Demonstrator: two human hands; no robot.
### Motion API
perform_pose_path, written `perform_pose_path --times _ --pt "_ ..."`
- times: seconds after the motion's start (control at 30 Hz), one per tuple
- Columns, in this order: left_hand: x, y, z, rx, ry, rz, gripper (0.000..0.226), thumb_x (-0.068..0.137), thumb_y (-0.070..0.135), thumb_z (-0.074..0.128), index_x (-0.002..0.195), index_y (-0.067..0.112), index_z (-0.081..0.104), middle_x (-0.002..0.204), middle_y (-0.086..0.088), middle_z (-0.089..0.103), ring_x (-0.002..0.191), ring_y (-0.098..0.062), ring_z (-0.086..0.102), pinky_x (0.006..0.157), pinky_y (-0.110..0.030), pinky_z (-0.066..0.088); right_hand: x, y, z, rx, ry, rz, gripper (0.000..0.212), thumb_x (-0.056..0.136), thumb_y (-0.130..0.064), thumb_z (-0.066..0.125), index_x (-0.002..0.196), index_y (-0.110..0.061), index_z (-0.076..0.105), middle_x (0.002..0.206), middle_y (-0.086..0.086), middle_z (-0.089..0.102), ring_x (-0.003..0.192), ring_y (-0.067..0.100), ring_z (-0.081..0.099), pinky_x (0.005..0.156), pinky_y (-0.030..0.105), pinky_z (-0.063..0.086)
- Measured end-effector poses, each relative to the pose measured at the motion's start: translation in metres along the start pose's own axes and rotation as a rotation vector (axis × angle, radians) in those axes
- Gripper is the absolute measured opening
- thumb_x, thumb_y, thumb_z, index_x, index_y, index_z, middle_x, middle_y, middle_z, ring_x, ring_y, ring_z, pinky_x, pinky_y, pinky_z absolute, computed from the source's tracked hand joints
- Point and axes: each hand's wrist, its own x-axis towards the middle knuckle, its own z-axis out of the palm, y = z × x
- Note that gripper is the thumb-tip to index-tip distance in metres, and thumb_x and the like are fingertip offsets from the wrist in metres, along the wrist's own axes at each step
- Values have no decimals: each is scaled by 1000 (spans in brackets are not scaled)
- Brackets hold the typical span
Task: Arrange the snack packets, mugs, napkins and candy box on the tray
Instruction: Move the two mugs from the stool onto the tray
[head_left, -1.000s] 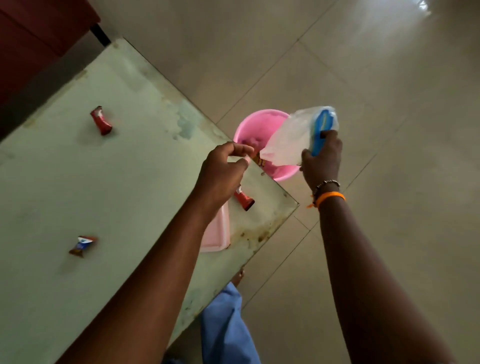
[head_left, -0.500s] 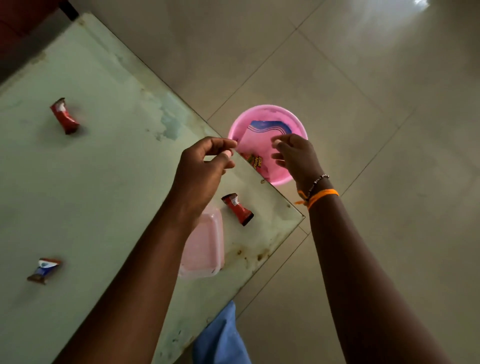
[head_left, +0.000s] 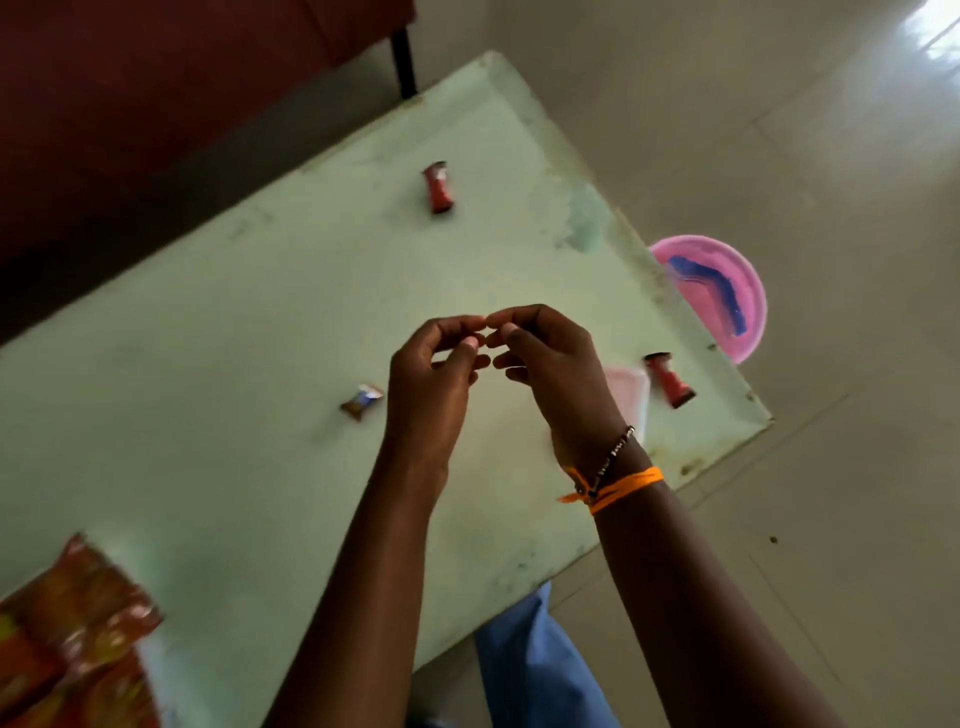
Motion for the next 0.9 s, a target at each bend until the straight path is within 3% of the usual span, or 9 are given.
perform_pose_path --times 0.2,0.43,0.57,0.77,0.9 --pt "-75 -35 -125 -120 137 -14 22 91 10 48 92 24 65 95 2 67 81 -8 66 82 -27 54 -82 21 102 -107 -150 -16 19 91 -4 45 92 -11 63 76 -1 60 63 7 54 60 16 41" --pt "-186 -106 -276 -317 356 -31 24 92 8 46 88 24 64 97 -6 67 85 -15 64 81 -31 52 -212 84 237 -165 -375 23 20 90 1 44 90 -11 61 74 -1 59 63 9 53 58 16 40" --pt "-248 -154 -361 -471 505 -94 25 90 2 47 81 20 62 83 -3 64 73 -12 61 70 -23 51 -290 127 309 -210 -498 60 20 91 3 43 85 -10 58 72 3 57 61 12 51 56 16 41" --pt "-311 -210 -455 -562 677 -105 23 90 1 45 89 14 63 83 -1 62 74 -12 60 72 -20 52 -362 171 385 -321 -624 87 19 93 -1 42 94 -8 60 75 1 58 64 10 51 59 18 40" --pt "-332 -241 -505 -656 792 -110 27 90 2 46 85 21 65 83 1 62 76 -11 61 74 -22 52 -386 195 433 -413 -720 101 23 93 -1 42 85 -13 60 76 0 58 65 10 52 61 19 39"
